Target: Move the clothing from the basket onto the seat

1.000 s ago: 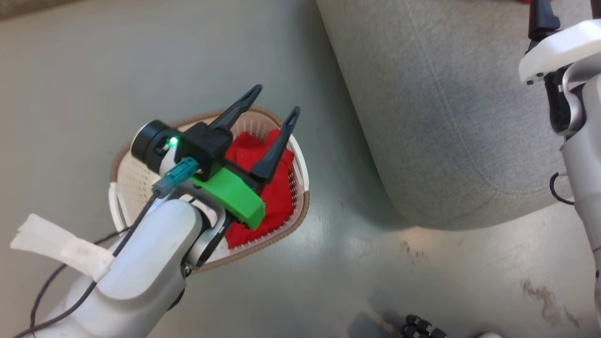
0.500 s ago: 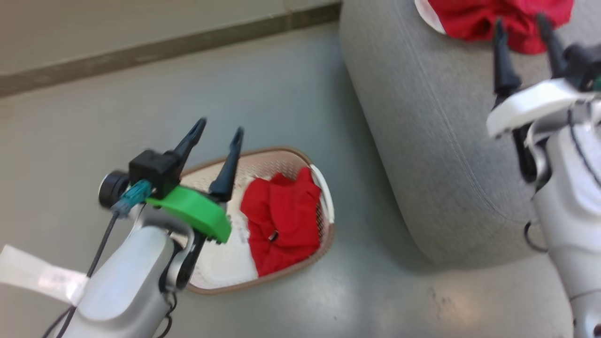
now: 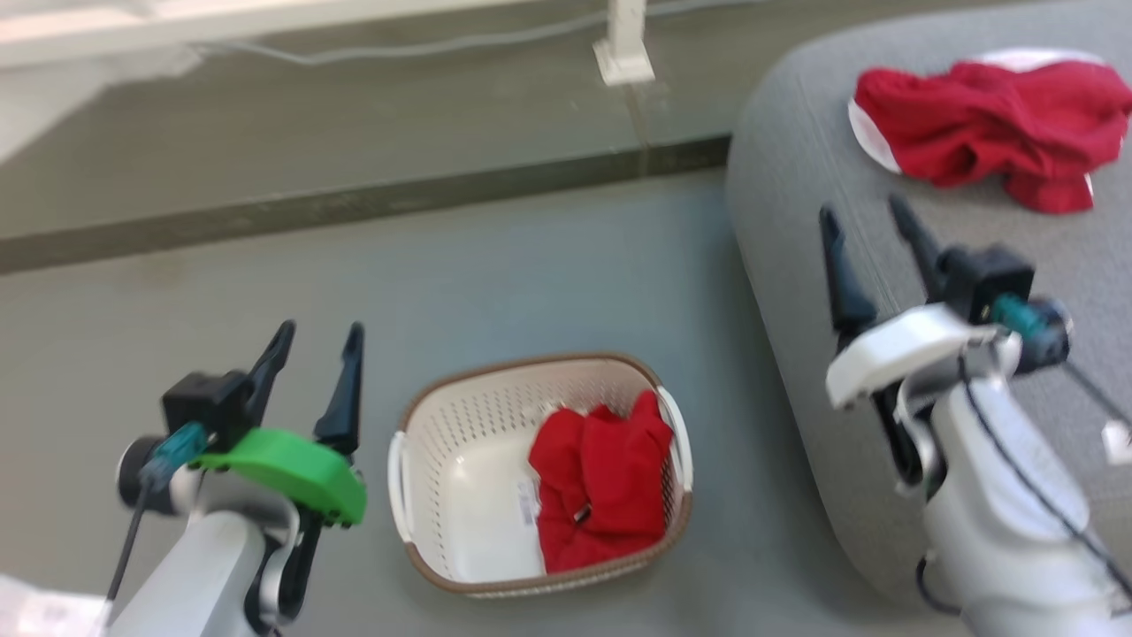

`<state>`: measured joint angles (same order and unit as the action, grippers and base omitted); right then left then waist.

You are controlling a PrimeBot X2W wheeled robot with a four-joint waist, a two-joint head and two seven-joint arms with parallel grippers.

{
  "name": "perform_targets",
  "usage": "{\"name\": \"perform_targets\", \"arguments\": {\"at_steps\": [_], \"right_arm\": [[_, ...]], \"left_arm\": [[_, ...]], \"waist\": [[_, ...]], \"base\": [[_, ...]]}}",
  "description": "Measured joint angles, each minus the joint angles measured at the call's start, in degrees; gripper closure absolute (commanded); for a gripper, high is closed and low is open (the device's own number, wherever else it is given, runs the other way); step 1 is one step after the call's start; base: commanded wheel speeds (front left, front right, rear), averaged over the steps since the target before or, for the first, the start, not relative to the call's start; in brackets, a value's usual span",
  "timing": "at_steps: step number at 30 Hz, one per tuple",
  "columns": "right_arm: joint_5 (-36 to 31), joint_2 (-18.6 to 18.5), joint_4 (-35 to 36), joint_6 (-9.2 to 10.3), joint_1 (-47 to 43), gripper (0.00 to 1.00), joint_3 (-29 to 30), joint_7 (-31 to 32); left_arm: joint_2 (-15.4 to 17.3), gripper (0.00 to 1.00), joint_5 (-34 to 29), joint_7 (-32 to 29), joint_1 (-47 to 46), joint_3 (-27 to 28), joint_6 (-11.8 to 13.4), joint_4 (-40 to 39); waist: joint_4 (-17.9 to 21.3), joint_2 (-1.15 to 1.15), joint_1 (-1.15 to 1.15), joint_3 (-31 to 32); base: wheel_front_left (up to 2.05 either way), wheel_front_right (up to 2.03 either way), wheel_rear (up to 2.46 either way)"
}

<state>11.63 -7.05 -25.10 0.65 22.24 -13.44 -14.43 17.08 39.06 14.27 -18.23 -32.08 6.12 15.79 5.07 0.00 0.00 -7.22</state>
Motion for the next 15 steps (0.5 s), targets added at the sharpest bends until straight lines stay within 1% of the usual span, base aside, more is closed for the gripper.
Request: {"name": "perform_targets", "arguments": {"at_steps": [2, 6, 15], "right_arm": [[0.0, 0.6, 0.4, 0.48, -2.0, 0.00, -0.3, 0.0], [0.0, 1.9, 0.7, 0.53, -5.9, 0.00, -0.8, 0.0], [0.1, 2.0, 3.3, 1.53, -11.7, 0.00, -1.1, 0.0]], "left_arm": [[0.0, 0.00, 0.0, 0.0, 1.7, 1.5, 0.0, -0.4], [0.1, 0.00, -0.5, 0.0, 5.8, 4.7, 0.5, -1.5], [0.2, 0.00, -1.5, 0.0, 13.9, 10.1, 0.9, -4.4]], "waist": [[-0.8, 0.00, 0.00, 1.4], [-2.0, 0.00, 0.00, 4.0], [-3.0, 0.00, 0.00, 8.2]], "base": [[0.00, 0.00, 0.00], [0.00, 0.00, 0.00], [0.00, 0.00, 0.00]]}}
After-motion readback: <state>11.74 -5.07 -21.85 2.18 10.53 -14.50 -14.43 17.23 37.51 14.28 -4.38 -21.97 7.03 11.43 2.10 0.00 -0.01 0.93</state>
